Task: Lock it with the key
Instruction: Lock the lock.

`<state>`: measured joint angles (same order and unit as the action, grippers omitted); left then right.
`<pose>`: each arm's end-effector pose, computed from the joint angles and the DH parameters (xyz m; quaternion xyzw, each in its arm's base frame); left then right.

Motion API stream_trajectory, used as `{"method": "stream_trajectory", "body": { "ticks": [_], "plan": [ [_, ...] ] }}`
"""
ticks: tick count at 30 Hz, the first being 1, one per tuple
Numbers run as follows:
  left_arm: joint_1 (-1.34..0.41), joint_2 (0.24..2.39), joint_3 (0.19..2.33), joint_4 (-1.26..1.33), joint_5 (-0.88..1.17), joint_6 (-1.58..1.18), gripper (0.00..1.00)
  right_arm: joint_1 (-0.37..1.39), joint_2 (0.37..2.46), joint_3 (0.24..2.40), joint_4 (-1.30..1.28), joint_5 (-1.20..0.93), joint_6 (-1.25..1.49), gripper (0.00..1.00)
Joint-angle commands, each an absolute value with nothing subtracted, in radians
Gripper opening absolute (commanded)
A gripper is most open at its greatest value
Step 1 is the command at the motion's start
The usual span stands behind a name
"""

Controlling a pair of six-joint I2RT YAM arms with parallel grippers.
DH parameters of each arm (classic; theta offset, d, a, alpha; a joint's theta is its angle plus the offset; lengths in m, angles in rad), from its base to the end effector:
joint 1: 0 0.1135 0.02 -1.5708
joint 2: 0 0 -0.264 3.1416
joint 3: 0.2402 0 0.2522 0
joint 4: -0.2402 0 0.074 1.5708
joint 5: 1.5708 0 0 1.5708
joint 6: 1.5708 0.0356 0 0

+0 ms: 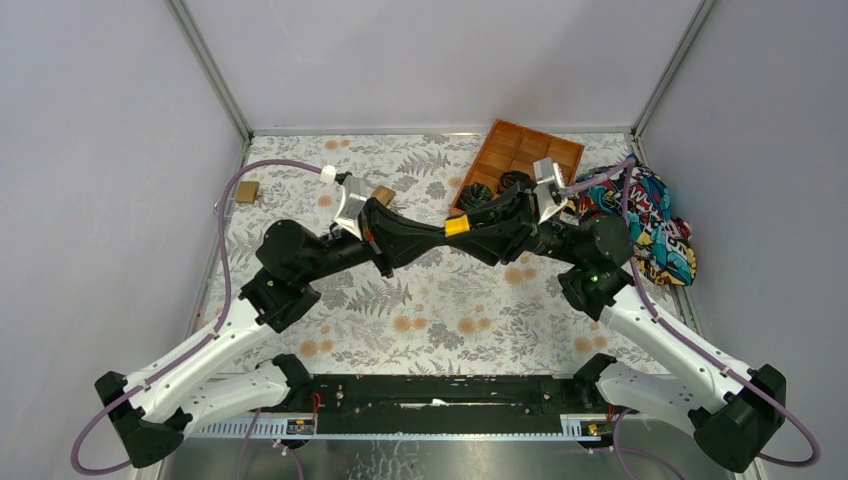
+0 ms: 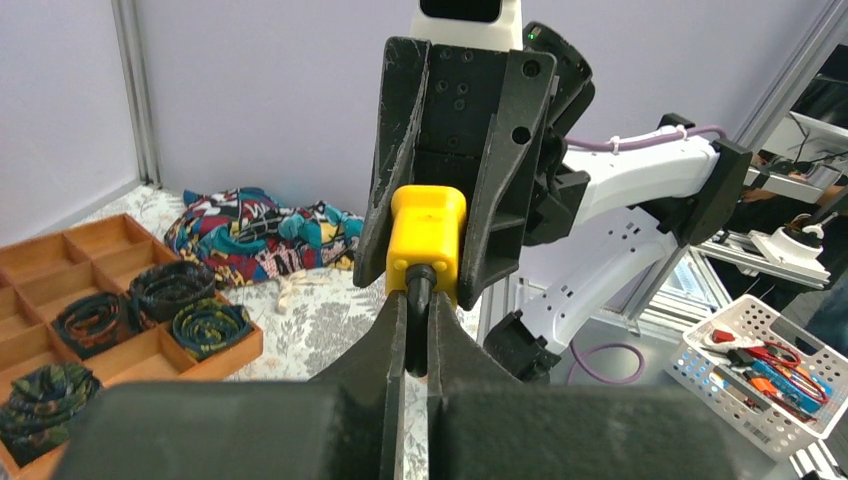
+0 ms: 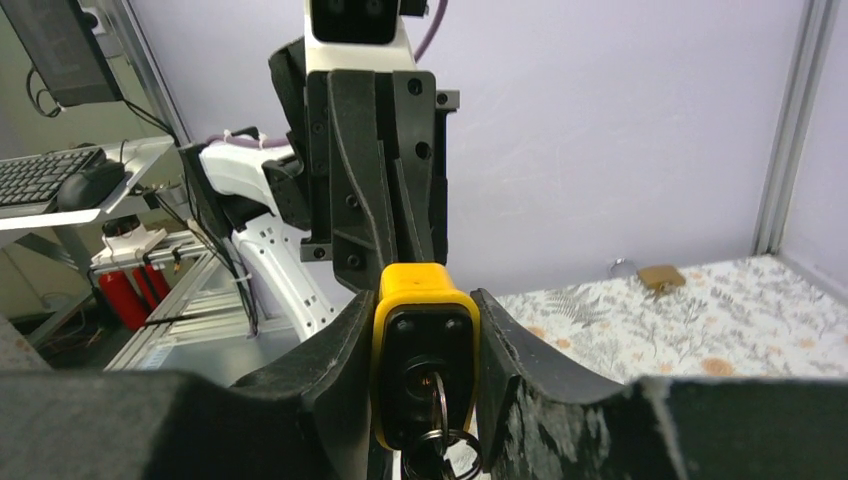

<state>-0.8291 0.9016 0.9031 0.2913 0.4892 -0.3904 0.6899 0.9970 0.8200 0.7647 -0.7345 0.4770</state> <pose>0.1241 -0.1603 0.4114 0.3156 0.5225 -0.5644 0.5557 0.1483 0.1533 0.4068 -0.3615 0.4044 0.5947 0.5933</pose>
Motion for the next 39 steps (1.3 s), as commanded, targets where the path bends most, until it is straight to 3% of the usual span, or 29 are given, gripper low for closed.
{"method": "stream_trajectory", "body": {
  "ticks": [1,6,11,16,18,25,33,36,39],
  "plan": [
    [-0.962,1.081,0.94,0.364,0.625,-0.438,0.0,0.76,1.104,0.808,0.788,-0.803,0.507,0.0],
    [-0.991,1.129,1.007,0.387,0.657,-0.422,0.0,0.754,1.096,0.739,0.859,-0.771,0.545,0.0],
    [-1.021,1.159,1.079,0.207,0.644,-0.252,0.0,0.739,1.09,0.682,0.922,-0.777,0.593,0.0],
    [-1.016,1.152,1.228,-0.205,0.503,0.127,0.0,0.702,0.98,0.779,0.551,-0.856,0.375,0.0],
    [-1.016,1.154,1.262,-0.243,0.441,0.195,0.0,0.698,0.96,0.814,0.46,-0.851,0.328,0.0],
    [-1.036,1.162,1.212,-0.085,0.554,0.037,0.0,0.698,1.072,0.755,0.882,-0.87,0.579,0.0],
    [-0.933,1.064,1.165,-0.159,0.52,0.055,0.0,0.697,0.968,0.915,0.303,-0.878,0.255,0.0],
    [-0.89,1.039,1.16,-0.189,0.522,0.079,0.0,0.697,0.951,0.945,0.183,-0.876,0.182,0.08],
    [-0.878,1.023,1.156,-0.251,0.51,0.12,0.0,0.695,0.942,0.972,0.071,-0.858,0.121,0.25]
  ]
}}
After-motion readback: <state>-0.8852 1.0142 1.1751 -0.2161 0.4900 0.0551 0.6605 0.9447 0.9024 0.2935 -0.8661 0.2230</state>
